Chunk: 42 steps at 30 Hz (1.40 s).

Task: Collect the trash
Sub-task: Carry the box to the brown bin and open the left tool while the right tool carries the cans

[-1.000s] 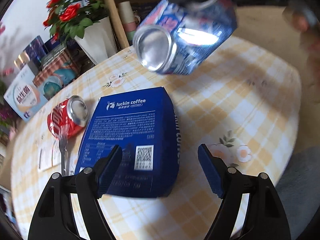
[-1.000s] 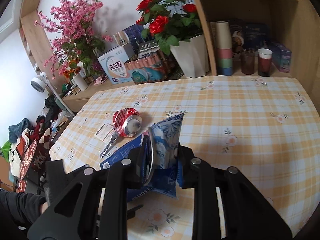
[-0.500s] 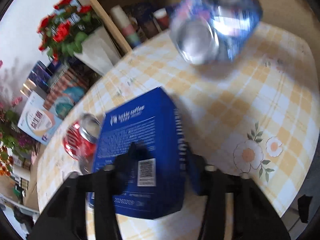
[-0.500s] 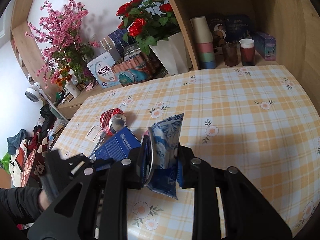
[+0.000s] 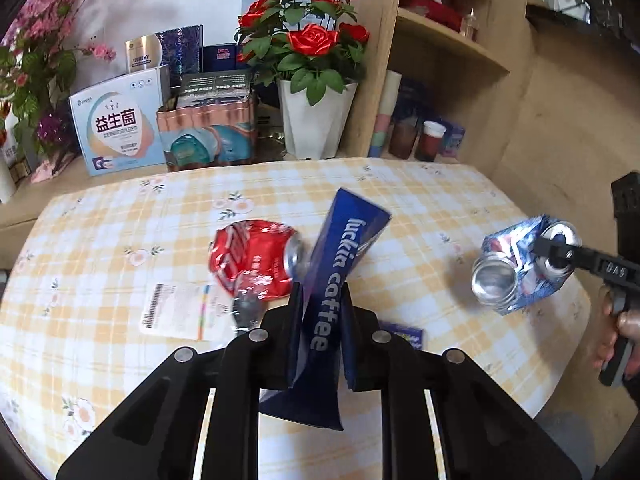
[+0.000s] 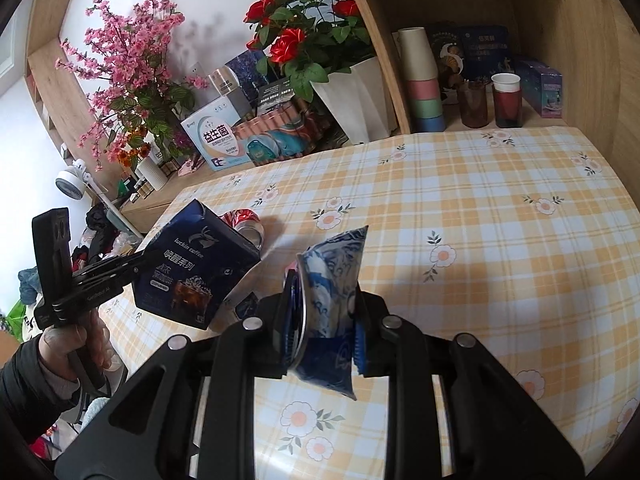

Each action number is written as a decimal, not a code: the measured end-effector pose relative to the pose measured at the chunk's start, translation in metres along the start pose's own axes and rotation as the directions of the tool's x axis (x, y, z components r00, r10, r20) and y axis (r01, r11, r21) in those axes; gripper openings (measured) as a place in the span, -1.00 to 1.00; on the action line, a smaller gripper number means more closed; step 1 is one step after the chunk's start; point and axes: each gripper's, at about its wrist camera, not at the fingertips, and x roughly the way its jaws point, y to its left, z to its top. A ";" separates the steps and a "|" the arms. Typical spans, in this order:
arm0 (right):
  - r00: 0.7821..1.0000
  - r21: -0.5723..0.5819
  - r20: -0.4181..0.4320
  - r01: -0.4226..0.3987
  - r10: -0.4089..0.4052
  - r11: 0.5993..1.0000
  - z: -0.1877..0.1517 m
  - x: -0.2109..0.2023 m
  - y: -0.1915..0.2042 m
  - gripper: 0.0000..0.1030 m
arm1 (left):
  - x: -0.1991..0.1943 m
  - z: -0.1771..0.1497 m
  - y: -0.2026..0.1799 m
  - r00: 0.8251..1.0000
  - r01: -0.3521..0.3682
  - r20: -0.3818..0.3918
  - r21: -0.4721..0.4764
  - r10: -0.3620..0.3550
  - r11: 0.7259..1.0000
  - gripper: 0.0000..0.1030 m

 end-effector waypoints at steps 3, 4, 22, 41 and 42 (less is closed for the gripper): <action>1.000 -0.004 -0.005 -0.004 0.003 1.000 -0.001 0.002 0.004 -0.50 | 0.002 -0.004 0.000 1.000 -0.007 -0.014 0.016 0.008 1.000 -0.65; 1.000 -0.005 -0.005 -0.005 0.005 1.000 0.000 0.002 0.005 -0.50 | 0.003 -0.005 0.001 1.000 -0.007 -0.015 0.015 0.007 1.000 -0.65; 0.998 -0.027 0.049 -0.041 0.042 0.999 -0.001 -0.024 0.050 -0.50 | -0.073 -0.003 0.015 0.994 0.065 0.090 -0.027 -0.062 0.998 -0.79; 0.993 -0.065 0.081 -0.086 0.092 0.994 -0.037 -0.076 0.122 -0.50 | -0.182 -0.057 -0.039 0.979 0.190 0.050 0.128 -0.198 0.973 -0.81; 0.992 -0.063 0.086 -0.088 0.093 0.994 -0.040 -0.081 0.124 -0.50 | -0.186 -0.062 -0.041 0.978 0.197 0.047 0.129 -0.204 0.972 -0.81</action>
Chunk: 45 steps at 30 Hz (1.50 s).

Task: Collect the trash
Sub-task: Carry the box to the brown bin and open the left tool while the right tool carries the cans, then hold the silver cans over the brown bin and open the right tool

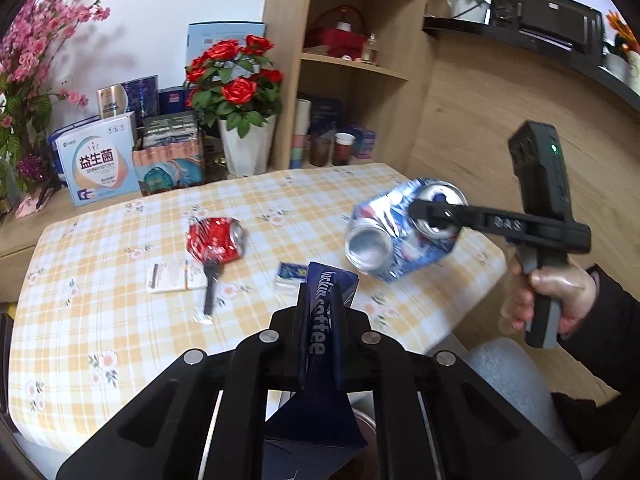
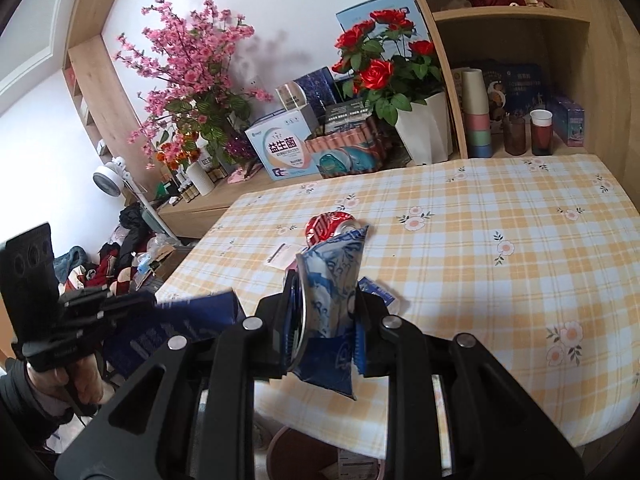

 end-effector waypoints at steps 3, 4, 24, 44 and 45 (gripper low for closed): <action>1.000 0.011 0.007 -0.003 0.003 1.000 -0.008 -0.011 0.007 -0.50 | -0.012 -0.014 -0.012 1.000 0.023 -0.007 -0.001 -0.023 1.000 -0.81; 1.000 0.014 0.009 -0.003 0.003 1.000 -0.010 -0.013 0.008 -0.50 | -0.014 -0.018 -0.015 1.000 0.030 -0.009 -0.002 -0.030 1.000 -0.81; 0.999 0.039 0.018 0.028 -0.029 0.999 -0.046 -0.053 0.014 -0.50 | -0.009 -0.068 -0.048 0.980 0.149 -0.126 -0.027 -0.152 0.988 -0.80; 0.996 -0.036 -0.056 0.060 -0.062 0.998 -0.079 -0.042 0.032 -0.50 | -0.058 -0.054 -0.004 0.974 -0.184 0.101 -0.151 0.201 0.971 0.89; 0.996 -0.043 -0.063 0.059 -0.062 0.997 -0.082 -0.042 0.034 -0.50 | -0.062 -0.055 -0.002 0.970 -0.203 0.106 -0.156 0.221 0.967 0.89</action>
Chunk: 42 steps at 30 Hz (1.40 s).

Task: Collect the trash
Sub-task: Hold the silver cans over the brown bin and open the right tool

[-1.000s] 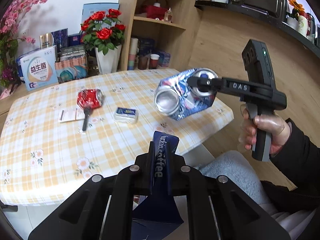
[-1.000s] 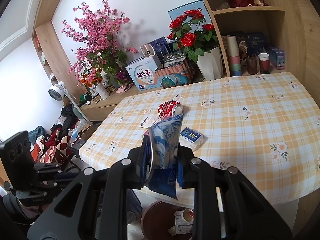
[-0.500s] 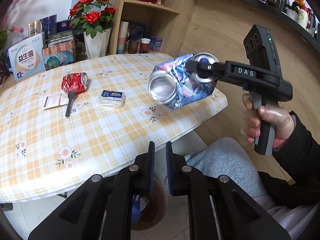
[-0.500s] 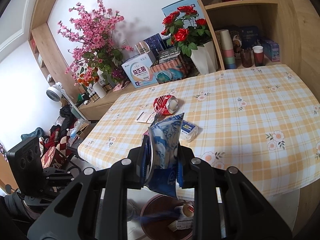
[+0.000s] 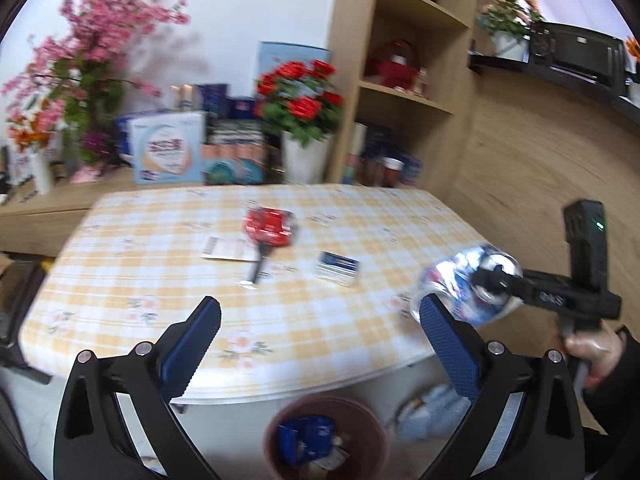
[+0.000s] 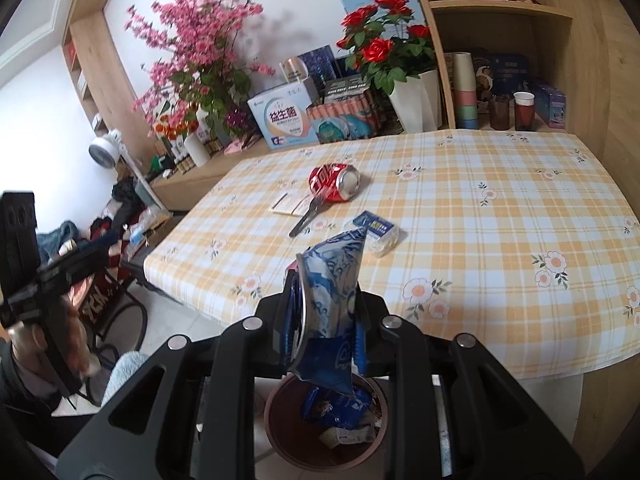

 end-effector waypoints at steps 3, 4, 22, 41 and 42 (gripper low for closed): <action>1.000 -0.015 -0.026 -0.002 0.002 1.000 -0.008 0.003 0.008 -0.50 | -0.011 -0.003 0.009 0.997 -0.063 0.032 -0.017 0.064 0.998 0.89; 0.999 -0.018 -0.035 -0.003 0.003 1.000 -0.010 0.004 0.010 -0.50 | -0.015 -0.004 0.013 0.996 -0.078 0.039 -0.027 0.079 0.997 0.89; 0.986 -0.099 -0.166 -0.015 -0.002 0.995 -0.033 0.027 0.057 -0.50 | -0.058 -0.033 0.056 0.980 -0.173 0.075 -0.143 0.185 0.975 0.89; 0.981 -0.115 -0.194 -0.040 0.017 0.993 -0.032 0.043 0.064 -0.18 | -0.042 -0.037 0.058 0.980 -0.186 0.039 -0.140 0.193 0.973 0.89; 0.983 -0.114 -0.183 -0.031 0.009 0.993 -0.030 0.042 0.063 -0.08 | -0.041 -0.038 0.057 0.981 -0.185 0.038 -0.139 0.192 0.973 0.89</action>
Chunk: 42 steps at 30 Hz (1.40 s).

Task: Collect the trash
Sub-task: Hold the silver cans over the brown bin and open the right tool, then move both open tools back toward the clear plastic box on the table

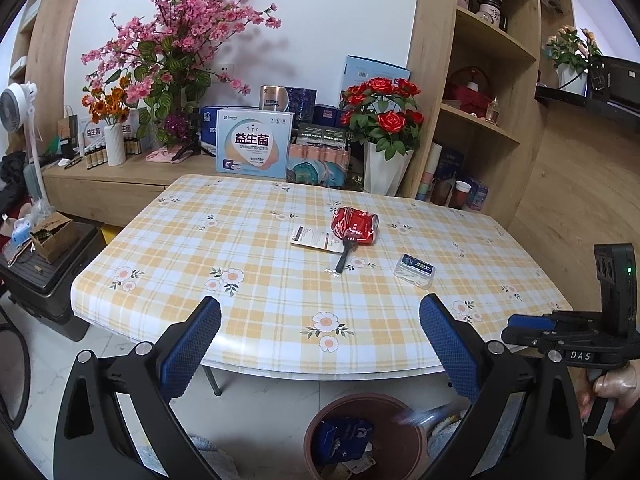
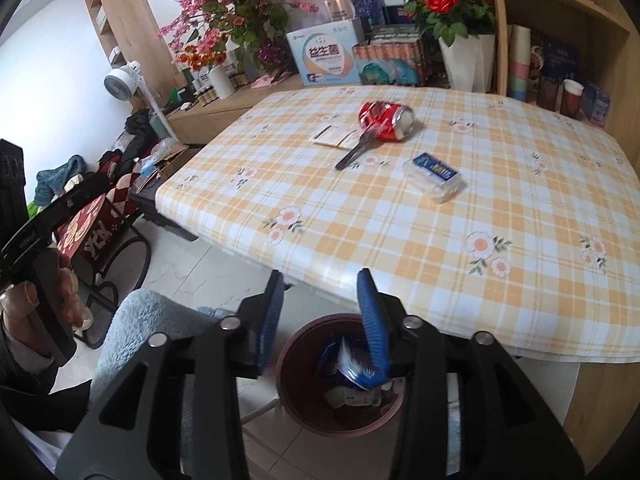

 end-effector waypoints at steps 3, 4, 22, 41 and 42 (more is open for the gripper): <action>0.999 0.015 0.037 0.034 -0.035 0.999 0.004 -0.008 -0.007 0.33 | 0.001 0.000 -0.001 1.000 -0.001 -0.001 0.003 0.001 1.000 0.89; 0.998 0.020 0.049 0.049 -0.050 0.999 0.005 -0.010 -0.010 0.53 | 0.001 0.000 -0.001 1.000 -0.003 -0.001 0.004 0.003 1.000 0.89; 0.951 0.085 0.122 0.276 -0.285 0.957 0.010 -0.033 -0.057 0.89 | 0.009 -0.001 0.002 0.999 -0.033 -0.010 0.004 0.033 0.999 0.89; 0.958 0.083 0.094 0.264 -0.272 0.961 0.016 0.017 -0.103 0.89 | 0.082 -0.001 0.004 0.991 -0.047 -0.127 0.037 0.052 0.998 0.89; 0.960 0.076 0.092 0.259 -0.266 0.963 0.019 0.024 -0.106 0.89 | 0.086 0.000 0.005 0.990 -0.048 -0.131 0.036 0.052 0.998 0.89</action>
